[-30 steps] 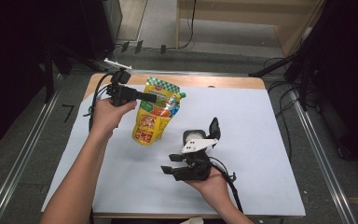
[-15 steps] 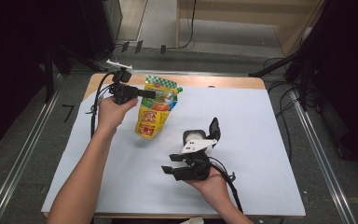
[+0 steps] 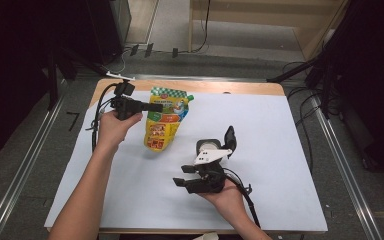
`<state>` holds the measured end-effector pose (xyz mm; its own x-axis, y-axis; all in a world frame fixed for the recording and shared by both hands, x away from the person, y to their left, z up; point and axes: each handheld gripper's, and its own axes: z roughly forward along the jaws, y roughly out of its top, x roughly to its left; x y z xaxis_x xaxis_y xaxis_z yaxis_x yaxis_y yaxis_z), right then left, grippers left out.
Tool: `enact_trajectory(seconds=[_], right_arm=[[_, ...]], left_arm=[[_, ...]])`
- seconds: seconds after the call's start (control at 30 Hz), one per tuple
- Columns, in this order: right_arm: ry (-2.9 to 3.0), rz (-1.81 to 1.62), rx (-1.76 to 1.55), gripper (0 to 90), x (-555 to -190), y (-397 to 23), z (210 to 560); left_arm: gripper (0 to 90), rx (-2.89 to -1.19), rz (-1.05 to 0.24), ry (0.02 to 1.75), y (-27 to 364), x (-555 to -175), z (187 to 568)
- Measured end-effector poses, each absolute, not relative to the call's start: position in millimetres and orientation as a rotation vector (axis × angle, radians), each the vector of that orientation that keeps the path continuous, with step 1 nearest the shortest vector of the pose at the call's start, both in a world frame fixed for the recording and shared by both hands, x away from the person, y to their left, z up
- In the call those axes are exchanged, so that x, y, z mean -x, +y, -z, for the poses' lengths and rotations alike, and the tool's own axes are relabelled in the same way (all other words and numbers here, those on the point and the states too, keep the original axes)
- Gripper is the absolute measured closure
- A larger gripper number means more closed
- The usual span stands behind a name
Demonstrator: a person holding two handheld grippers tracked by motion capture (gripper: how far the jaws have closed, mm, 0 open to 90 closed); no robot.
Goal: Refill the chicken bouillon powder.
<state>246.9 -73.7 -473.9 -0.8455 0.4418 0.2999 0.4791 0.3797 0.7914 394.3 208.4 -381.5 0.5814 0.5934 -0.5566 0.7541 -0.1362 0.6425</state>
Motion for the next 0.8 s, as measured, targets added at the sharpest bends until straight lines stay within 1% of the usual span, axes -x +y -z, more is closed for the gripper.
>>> enact_trajectory(seconds=[0.33, 0.8], right_arm=[[-2.586, 1.496, 0.851, 48.5, -248, -73, 474], [-2.593, 1.489, 0.821, 48.7, -254, -67, 473]], left_arm=[[87.4, -1.855, 0.176, 1.056, 214, -376, 382], [84.1, -1.845, 0.162, 1.070, 234, -350, 389]])
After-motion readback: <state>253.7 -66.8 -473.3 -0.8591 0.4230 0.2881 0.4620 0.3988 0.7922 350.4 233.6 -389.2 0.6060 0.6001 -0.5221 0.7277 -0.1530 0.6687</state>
